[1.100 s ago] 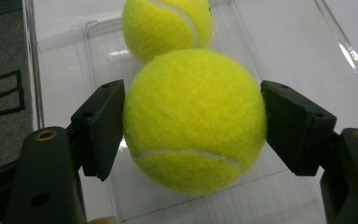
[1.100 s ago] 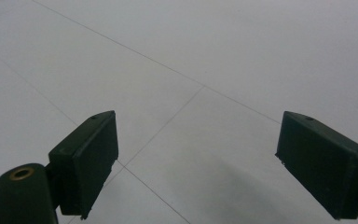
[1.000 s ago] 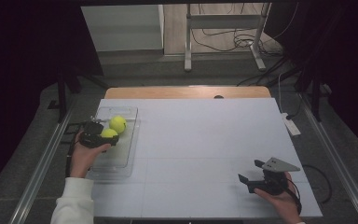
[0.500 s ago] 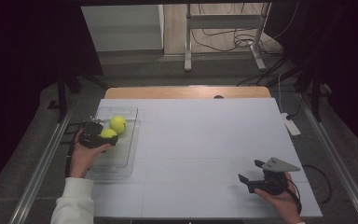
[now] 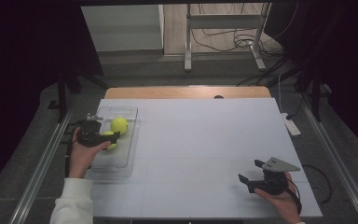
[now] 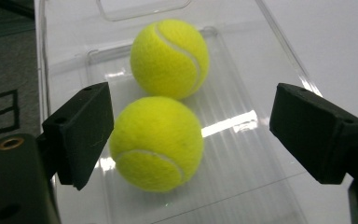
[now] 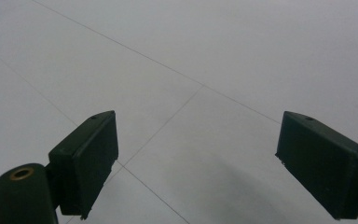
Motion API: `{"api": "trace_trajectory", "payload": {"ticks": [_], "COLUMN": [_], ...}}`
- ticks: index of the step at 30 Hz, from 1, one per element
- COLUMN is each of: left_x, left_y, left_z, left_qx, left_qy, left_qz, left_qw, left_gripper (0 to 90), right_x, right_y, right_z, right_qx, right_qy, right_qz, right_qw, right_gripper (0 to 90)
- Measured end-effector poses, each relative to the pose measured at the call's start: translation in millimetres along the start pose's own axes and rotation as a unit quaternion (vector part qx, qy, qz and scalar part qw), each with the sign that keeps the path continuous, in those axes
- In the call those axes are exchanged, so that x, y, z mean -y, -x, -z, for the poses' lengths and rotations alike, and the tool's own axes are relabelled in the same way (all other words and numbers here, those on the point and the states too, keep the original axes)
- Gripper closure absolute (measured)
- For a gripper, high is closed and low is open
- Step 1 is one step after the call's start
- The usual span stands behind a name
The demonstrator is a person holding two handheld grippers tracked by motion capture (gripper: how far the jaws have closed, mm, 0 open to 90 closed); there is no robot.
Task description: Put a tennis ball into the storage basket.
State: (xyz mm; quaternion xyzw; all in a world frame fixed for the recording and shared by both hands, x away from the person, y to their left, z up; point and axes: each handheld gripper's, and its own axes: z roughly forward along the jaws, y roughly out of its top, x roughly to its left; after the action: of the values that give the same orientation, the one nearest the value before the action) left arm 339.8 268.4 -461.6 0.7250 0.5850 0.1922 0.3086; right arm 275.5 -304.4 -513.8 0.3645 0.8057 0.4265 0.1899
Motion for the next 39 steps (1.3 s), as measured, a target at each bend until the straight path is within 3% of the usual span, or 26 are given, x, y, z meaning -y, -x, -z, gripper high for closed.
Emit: {"api": "trace_trajectory", "payload": {"ticks": [4, 9, 10, 17, 30, 39], "left_x": [-0.4, 0.2, 0.2, 1.0, 19.0, 47.8], "left_y": [2.0, 5.5, 5.5, 16.1, 30.5, 46.4], "left_z": [4.3, 11.1, 11.1, 17.9, 24.8, 36.7], "left_qx": [0.026, 0.068, 0.068, 0.109, 0.141, 0.151], "left_qy": [0.019, 0.045, 0.045, 0.074, 0.082, 0.099], "left_qz": [0.001, 0.005, 0.005, -0.002, -0.013, -0.036], "left_qw": [0.9995, 0.9967, 0.9967, 0.9912, 0.9865, 0.9829], "left_gripper": [14.4, 14.4, 14.5, 14.7, 14.8, 14.7], "right_x": [-0.2, -1.1, -1.3, -1.8, -2.4, -2.2], "right_y": [0.7, 1.7, 1.9, 4.0, 5.4, 5.1], "right_z": [-0.5, -2.1, -2.3, -3.6, -2.3, 0.0], "right_qx": [0.000, -0.003, -0.003, -0.009, -0.016, -0.017], "right_qy": [0.001, 0.001, 0.001, 0.006, 0.013, 0.015], "right_qz": [-0.001, 0.000, 0.000, -0.004, -0.007, -0.008], "right_qw": [1.0000, 1.0000, 1.0000, 0.9999, 0.9998, 0.9997], "right_gripper": [13.0, 13.0, 13.0, 13.0, 13.1, 13.0]}}
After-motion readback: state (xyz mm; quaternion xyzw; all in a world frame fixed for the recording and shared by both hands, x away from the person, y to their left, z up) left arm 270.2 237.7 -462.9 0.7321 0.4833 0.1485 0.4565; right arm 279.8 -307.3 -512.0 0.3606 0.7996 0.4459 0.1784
